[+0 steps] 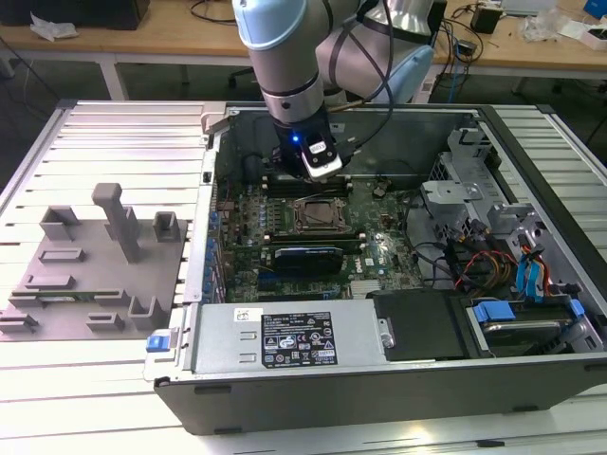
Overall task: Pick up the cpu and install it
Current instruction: 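Install the first cpu locking lever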
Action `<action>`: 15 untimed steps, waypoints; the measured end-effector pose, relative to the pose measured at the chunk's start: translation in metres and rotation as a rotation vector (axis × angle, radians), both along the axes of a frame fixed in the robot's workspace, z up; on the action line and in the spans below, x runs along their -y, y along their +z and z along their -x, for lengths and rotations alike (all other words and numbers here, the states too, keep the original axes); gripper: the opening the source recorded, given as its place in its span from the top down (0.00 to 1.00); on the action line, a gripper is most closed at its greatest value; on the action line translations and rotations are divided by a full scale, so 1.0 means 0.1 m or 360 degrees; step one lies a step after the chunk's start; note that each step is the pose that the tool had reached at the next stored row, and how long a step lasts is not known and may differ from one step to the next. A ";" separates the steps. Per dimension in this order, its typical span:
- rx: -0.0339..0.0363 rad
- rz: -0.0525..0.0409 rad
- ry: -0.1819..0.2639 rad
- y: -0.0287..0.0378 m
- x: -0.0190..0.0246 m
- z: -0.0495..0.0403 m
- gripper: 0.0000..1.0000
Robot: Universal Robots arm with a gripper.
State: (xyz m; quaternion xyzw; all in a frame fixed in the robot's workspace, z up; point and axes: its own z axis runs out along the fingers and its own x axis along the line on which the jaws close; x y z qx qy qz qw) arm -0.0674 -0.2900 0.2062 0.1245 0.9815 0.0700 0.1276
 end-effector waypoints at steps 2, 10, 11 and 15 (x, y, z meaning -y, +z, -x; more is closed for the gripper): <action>0.0000 0.0000 0.0000 -0.013 0.000 0.006 0.89; 0.0000 0.0003 0.0000 -0.040 0.005 0.007 0.89; 0.0000 0.0004 0.0000 -0.045 0.005 0.006 0.89; 0.0000 0.0014 0.0000 -0.072 0.010 0.006 0.89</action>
